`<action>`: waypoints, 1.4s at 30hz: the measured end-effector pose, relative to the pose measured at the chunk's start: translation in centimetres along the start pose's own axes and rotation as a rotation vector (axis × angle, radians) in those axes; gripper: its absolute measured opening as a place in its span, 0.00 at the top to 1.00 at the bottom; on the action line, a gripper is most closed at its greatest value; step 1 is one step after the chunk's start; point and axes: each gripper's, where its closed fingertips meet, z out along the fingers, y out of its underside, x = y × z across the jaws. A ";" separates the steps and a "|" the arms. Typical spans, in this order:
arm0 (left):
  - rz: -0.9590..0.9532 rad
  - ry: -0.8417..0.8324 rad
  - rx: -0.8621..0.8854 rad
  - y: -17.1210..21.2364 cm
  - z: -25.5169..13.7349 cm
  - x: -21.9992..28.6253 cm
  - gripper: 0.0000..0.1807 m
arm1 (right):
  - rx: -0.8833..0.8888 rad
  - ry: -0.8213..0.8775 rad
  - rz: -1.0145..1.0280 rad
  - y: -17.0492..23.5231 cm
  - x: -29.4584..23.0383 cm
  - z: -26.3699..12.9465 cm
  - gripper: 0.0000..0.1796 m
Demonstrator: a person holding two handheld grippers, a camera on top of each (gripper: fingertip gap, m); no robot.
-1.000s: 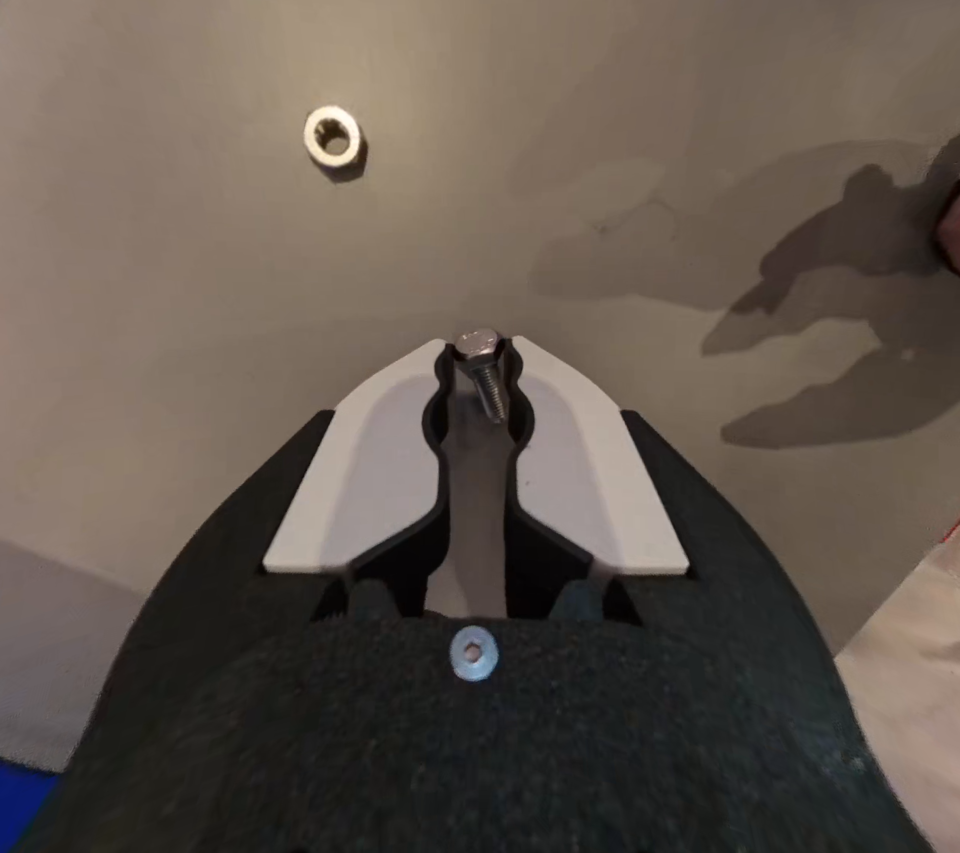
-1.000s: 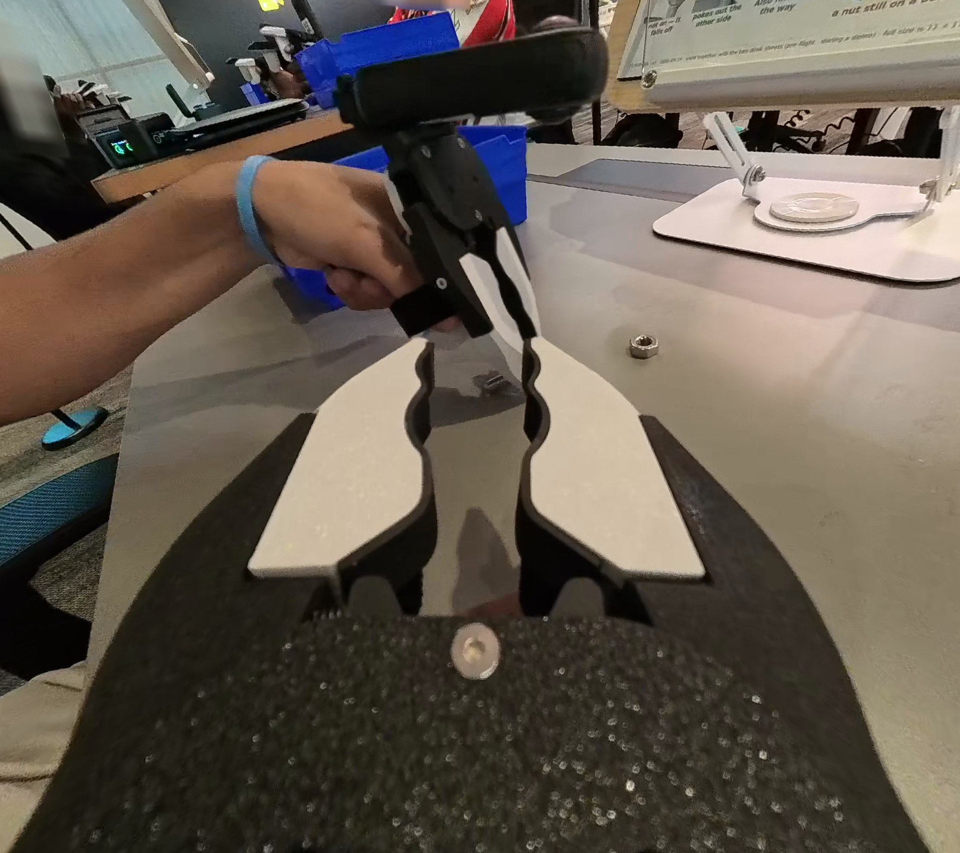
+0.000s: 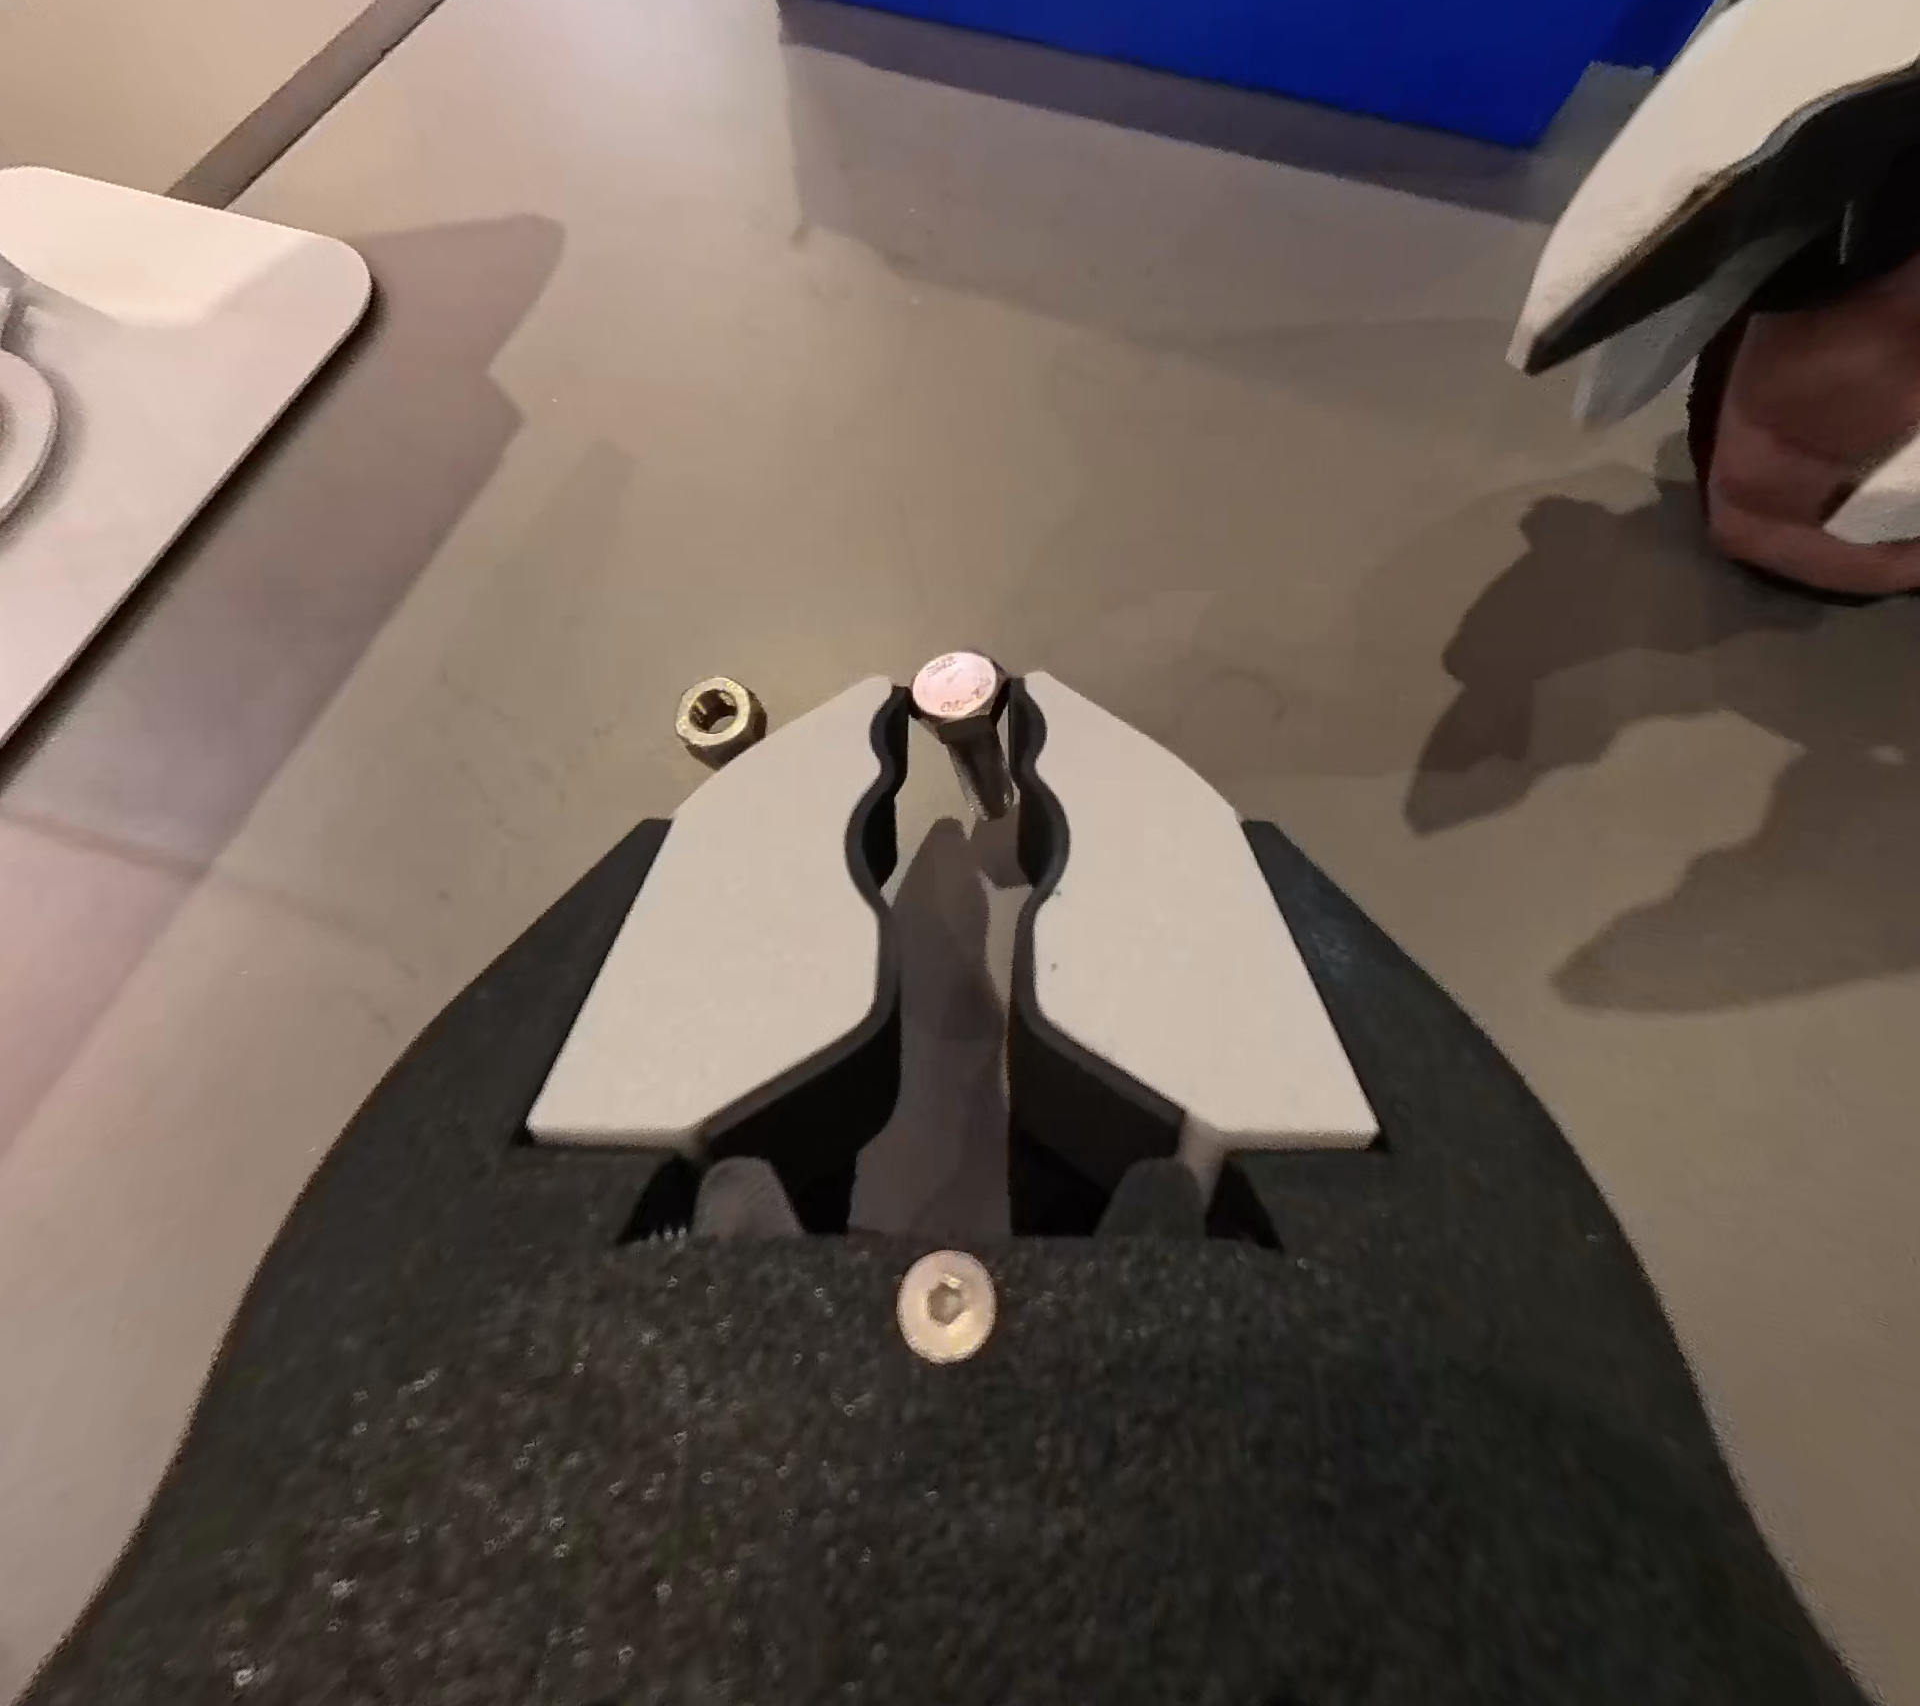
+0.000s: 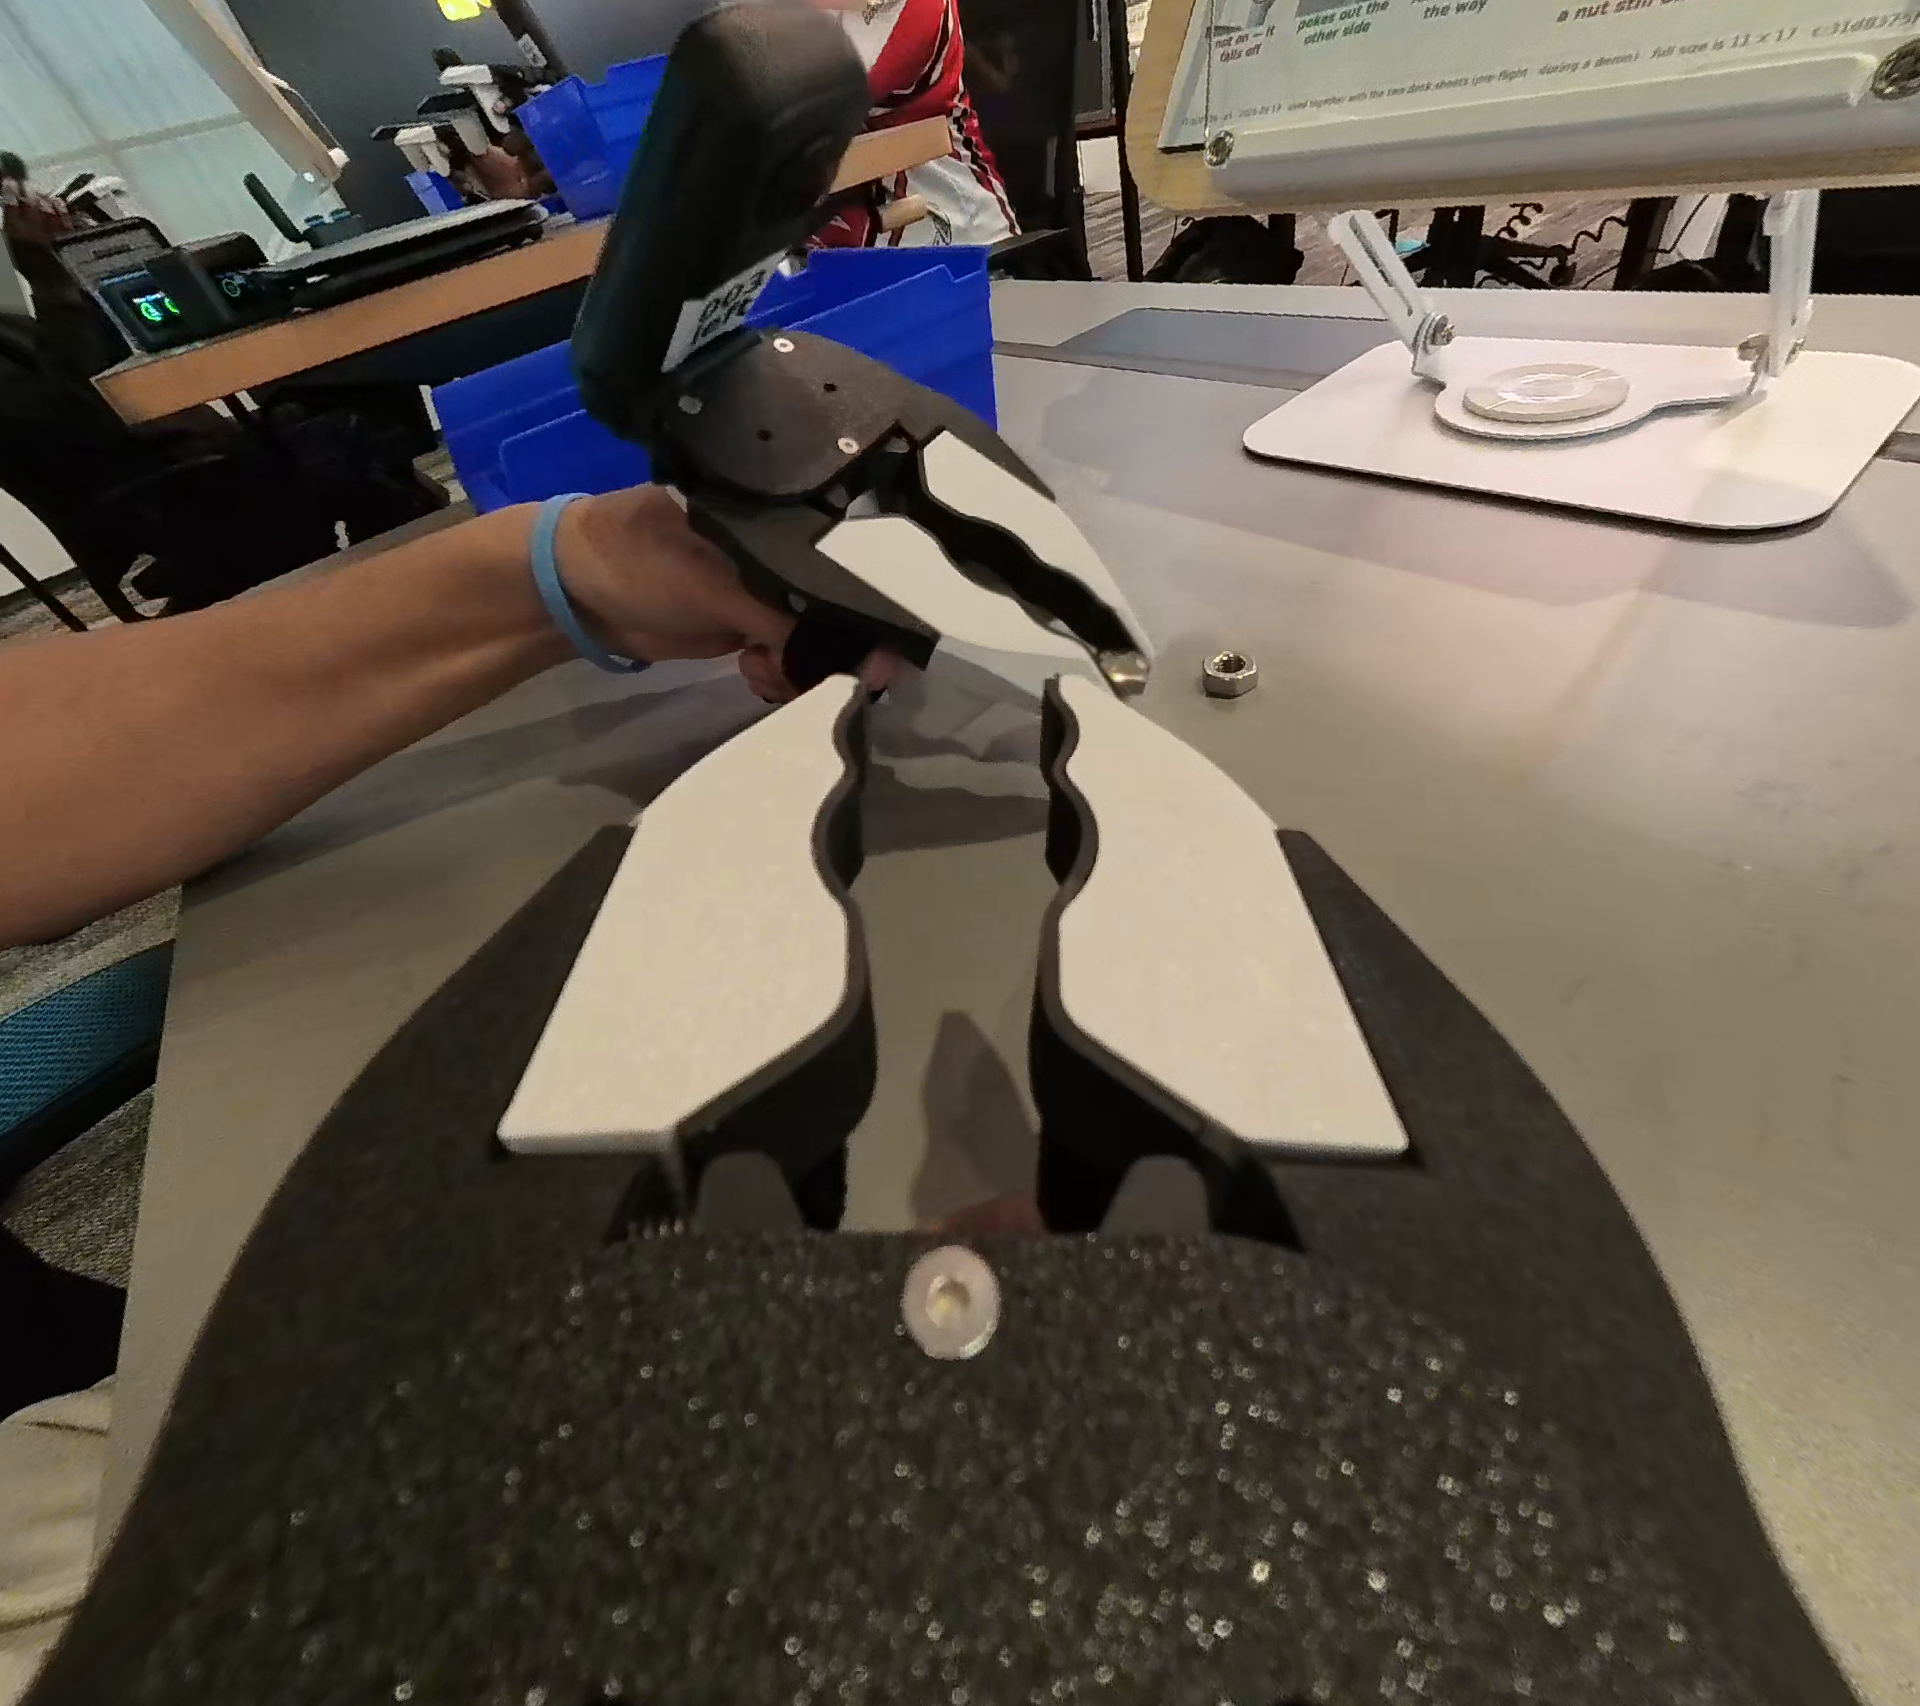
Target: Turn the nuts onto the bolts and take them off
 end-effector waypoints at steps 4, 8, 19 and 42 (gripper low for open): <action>0.023 0.003 -0.008 0.6 0.1 0.2 0.90 | 0.000 0.000 0.000 0.0 0.0 0.0 0.83; 0.036 -0.002 -0.013 1.2 -0.2 0.4 0.90 | -0.003 -0.003 0.001 0.0 0.0 0.0 0.83; 0.003 0.003 -0.093 1.9 -1.2 1.1 0.80 | -0.007 -0.003 0.001 0.1 0.0 0.0 0.83; 1.038 0.028 -0.682 1.8 -5.9 1.5 0.82 | 0.014 -0.012 0.051 -0.1 0.2 -0.4 0.83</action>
